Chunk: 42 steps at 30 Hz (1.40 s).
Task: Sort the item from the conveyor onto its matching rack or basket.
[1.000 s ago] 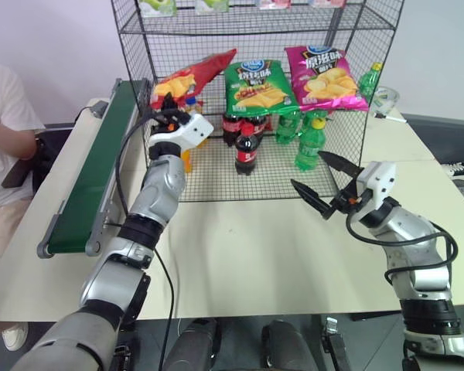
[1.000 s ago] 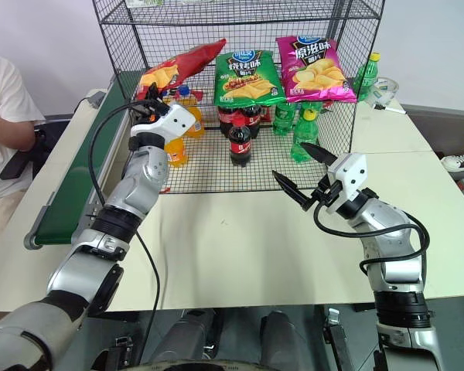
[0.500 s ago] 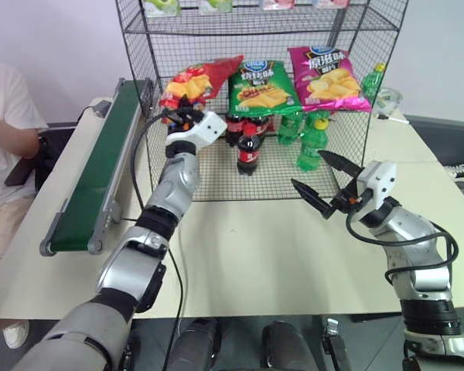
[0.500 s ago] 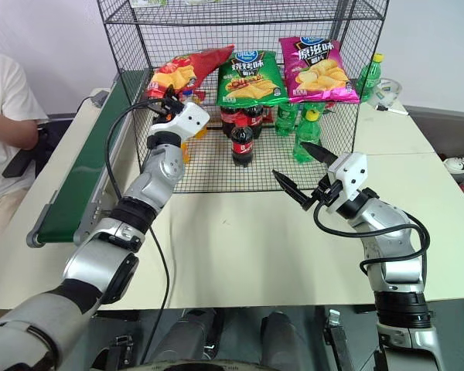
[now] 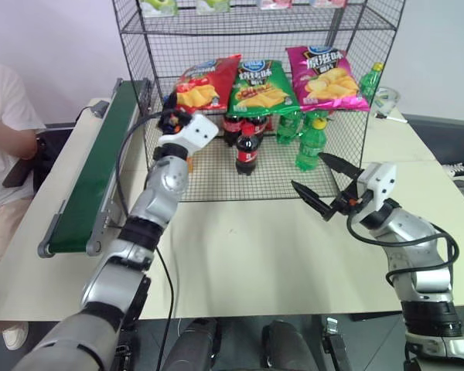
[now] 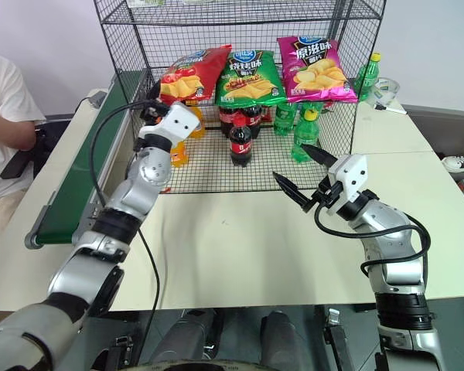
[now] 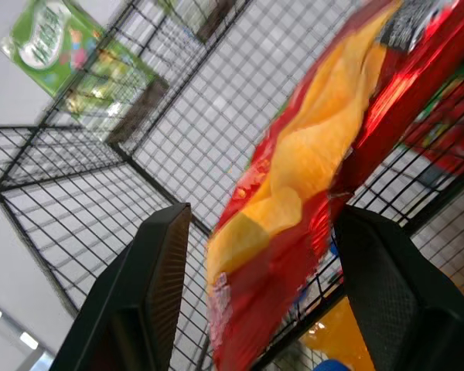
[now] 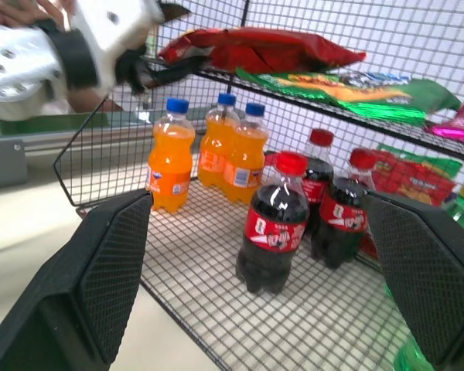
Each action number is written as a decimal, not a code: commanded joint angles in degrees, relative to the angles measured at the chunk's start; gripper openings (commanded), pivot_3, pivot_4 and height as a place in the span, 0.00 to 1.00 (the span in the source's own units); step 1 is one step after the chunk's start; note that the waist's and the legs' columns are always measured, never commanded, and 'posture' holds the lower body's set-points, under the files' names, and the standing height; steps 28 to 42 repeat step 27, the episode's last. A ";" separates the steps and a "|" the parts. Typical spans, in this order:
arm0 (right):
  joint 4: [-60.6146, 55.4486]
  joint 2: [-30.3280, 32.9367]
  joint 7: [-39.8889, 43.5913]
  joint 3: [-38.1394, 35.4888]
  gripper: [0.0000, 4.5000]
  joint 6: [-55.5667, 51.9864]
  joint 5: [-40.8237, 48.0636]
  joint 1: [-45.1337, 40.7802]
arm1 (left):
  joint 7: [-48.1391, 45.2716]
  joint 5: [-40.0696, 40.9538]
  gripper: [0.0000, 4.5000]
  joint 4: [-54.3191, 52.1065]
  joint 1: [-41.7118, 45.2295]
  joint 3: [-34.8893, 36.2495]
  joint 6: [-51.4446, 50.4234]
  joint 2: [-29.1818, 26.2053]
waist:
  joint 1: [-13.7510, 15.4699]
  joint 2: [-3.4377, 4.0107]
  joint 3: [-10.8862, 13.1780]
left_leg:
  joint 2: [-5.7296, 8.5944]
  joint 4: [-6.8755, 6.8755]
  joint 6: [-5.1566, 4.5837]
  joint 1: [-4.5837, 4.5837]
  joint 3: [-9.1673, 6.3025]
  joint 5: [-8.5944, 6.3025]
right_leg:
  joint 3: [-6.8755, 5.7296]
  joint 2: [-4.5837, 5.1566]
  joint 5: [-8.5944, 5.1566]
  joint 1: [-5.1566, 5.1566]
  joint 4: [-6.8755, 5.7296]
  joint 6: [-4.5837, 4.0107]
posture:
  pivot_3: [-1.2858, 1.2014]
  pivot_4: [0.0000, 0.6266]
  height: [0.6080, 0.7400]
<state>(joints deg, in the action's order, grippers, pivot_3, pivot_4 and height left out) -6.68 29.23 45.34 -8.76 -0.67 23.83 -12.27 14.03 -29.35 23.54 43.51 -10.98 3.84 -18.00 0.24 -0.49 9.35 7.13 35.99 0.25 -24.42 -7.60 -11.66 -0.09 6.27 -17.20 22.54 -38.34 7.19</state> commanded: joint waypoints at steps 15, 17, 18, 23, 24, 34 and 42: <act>-0.21 8.22 6.84 -6.09 1.00 -0.70 3.33 0.48 | -43.64 56.73 0.66 -36.84 -28.10 29.27 -27.91 -12.36 | -0.04 0.06 -0.01 | -0.04 0.01 -0.03 0.01 -0.03 -0.02 | 0.02 0.14 -0.01 -0.05 0.06 -0.04 | 0.52 0.24 1.00; 0.72 10.57 9.00 -7.15 1.00 -1.20 4.21 0.73 | -48.12 59.72 0.66 -35.03 -28.77 33.12 -28.77 -17.19 | -0.03 0.06 -0.01 | -0.05 -0.02 -0.03 0.01 -0.03 -0.02 | 0.02 0.13 -0.02 -0.04 0.08 -0.05 | 0.52 0.24 1.00; 1.16 11.69 10.24 -7.69 1.00 -1.35 4.58 1.13 | -50.24 59.32 0.66 -33.95 -29.58 34.04 -27.55 -19.49 | 0.13 0.06 -0.01 | -0.06 -0.01 -0.03 0.02 -0.03 -0.02 | 0.02 0.13 -0.02 -0.07 0.10 -0.05 | 0.52 0.24 1.00; 3.59 15.57 14.93 -9.76 1.00 -0.98 4.73 3.14 | -55.94 56.91 0.66 -25.92 -32.61 36.10 -24.12 -25.47 | 0.57 0.09 -0.02 | -0.04 -0.03 -0.15 0.18 -0.04 -0.11 | 0.00 0.22 -0.03 -0.16 0.33 -0.07 | 0.52 0.24 1.00; 4.09 16.24 15.60 -10.38 1.00 -1.17 5.02 3.45 | -57.79 56.46 0.66 -23.77 -32.85 36.39 -21.77 -26.18 | 0.55 0.09 -0.01 | -0.03 -0.02 -0.16 0.18 -0.04 -0.11 | 0.00 0.22 -0.03 -0.16 0.33 -0.07 | 0.52 0.24 1.00; 6.12 17.76 16.83 -11.97 1.00 -0.34 4.58 4.66 | -62.70 55.20 0.66 -17.91 -32.68 36.17 -16.06 -27.95 | 0.46 0.09 -0.01 | -0.04 -0.03 -0.16 0.17 -0.04 -0.11 | 0.00 0.23 -0.03 -0.13 0.32 -0.09 | 0.52 0.24 1.00; 6.12 17.76 16.83 -11.97 1.00 -0.34 4.58 4.66 | -62.70 55.20 0.66 -17.91 -32.68 36.17 -16.06 -27.95 | 0.46 0.09 -0.01 | -0.04 -0.03 -0.16 0.17 -0.04 -0.11 | 0.00 0.23 -0.03 -0.13 0.32 -0.09 | 0.52 0.24 1.00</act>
